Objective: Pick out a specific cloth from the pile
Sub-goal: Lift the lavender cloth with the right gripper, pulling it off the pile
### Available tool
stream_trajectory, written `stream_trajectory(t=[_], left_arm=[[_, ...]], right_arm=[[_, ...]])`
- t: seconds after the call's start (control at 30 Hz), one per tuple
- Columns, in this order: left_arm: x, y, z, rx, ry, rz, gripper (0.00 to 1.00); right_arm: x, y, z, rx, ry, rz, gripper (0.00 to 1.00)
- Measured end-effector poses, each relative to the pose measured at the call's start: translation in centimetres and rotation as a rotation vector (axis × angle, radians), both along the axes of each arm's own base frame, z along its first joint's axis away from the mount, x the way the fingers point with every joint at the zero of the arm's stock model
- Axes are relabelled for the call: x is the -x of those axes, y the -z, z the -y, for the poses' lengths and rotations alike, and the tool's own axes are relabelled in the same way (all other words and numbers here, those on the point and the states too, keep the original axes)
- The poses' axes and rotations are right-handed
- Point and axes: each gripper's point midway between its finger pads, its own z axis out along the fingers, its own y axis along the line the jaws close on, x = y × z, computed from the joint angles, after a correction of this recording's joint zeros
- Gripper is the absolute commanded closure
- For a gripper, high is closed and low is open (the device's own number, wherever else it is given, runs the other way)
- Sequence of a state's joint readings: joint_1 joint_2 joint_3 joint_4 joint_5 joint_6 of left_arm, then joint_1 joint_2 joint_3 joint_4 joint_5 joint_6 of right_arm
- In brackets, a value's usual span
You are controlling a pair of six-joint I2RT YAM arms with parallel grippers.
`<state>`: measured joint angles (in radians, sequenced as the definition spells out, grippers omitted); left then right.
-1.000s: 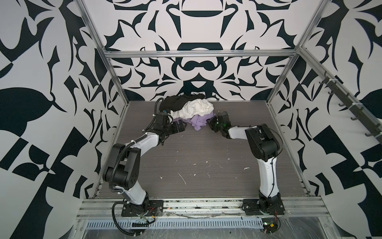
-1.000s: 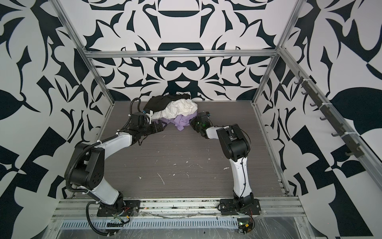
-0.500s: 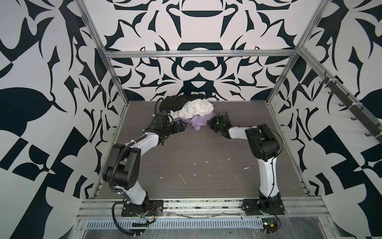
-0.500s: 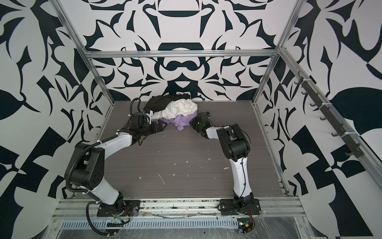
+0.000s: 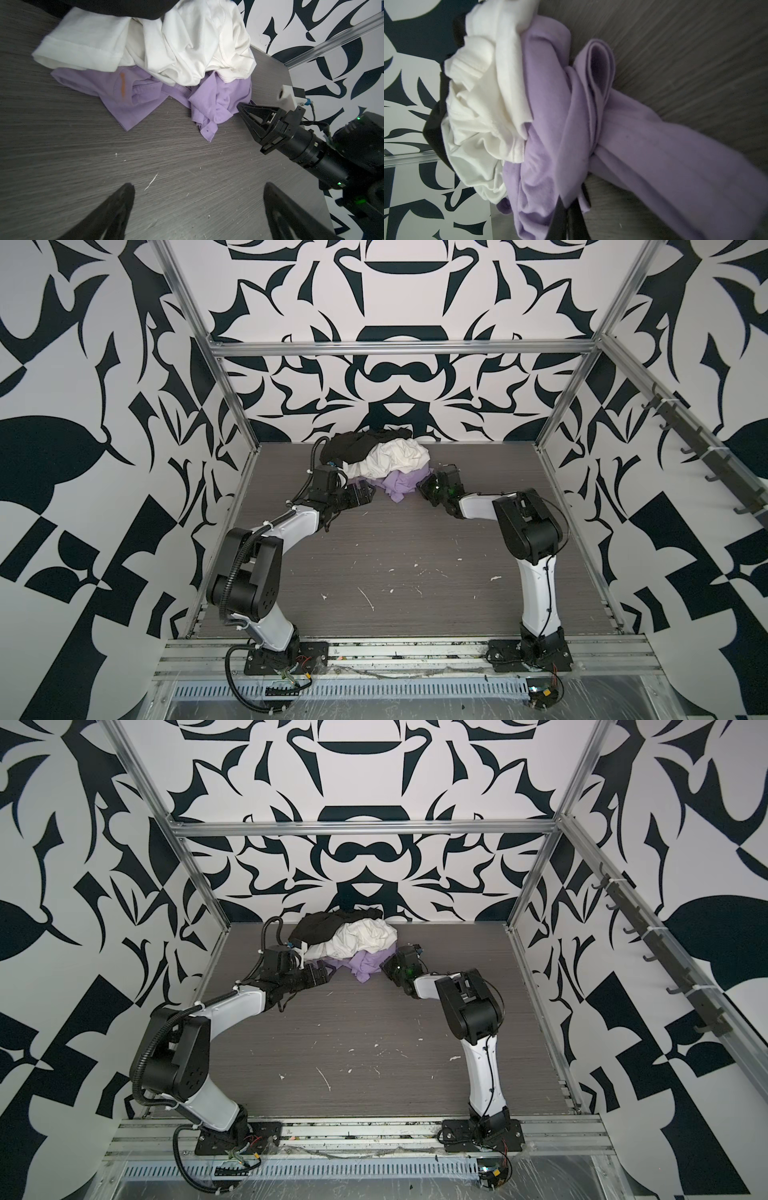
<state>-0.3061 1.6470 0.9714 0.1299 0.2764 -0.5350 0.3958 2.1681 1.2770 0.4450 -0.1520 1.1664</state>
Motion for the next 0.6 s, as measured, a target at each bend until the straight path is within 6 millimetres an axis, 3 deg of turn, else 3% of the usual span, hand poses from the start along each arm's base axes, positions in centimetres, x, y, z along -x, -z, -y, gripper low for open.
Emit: stream_trajectory(t=[0.6], left_arm=[[0.0, 0.0, 0.0, 0.005, -0.004, -0.004, 0.01]], right_arm=[[-0.2, -2.0, -0.8, 0.005, -0.021, 0.028, 1.00]])
